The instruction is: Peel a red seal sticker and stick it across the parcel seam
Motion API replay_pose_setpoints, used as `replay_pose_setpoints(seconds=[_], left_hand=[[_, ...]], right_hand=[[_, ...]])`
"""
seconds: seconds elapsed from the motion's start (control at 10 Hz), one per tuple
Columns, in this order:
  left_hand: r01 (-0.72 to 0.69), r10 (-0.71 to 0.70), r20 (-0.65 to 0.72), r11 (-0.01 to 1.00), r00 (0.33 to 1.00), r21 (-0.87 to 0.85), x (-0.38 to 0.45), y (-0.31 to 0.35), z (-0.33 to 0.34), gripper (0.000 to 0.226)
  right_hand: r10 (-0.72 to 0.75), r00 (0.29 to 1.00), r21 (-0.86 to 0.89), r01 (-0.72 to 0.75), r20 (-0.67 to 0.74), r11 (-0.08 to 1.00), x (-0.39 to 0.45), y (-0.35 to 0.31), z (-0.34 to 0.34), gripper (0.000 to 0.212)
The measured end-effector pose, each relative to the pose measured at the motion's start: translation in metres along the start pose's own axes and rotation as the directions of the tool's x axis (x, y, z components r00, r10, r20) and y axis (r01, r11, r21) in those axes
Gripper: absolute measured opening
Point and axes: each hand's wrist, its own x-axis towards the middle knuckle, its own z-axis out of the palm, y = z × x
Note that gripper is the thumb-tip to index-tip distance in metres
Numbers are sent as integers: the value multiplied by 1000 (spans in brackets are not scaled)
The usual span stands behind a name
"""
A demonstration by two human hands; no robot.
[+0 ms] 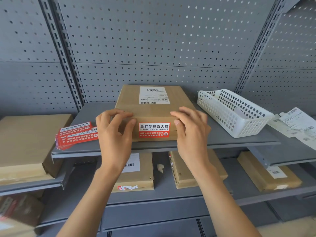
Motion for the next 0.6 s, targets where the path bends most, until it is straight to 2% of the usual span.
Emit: replay_pose_setpoints(seconds=[0.4, 0.6], left_hand=[[-48, 47, 30, 999, 998, 18, 5, -5, -5, 12], [79, -78, 114, 997, 990, -3, 47, 12, -15, 33]], right_hand=[[-66, 997, -43, 67, 24, 997, 1, 9, -4, 30], [-87, 990, 20, 85, 113, 996, 23, 8, -25, 27]])
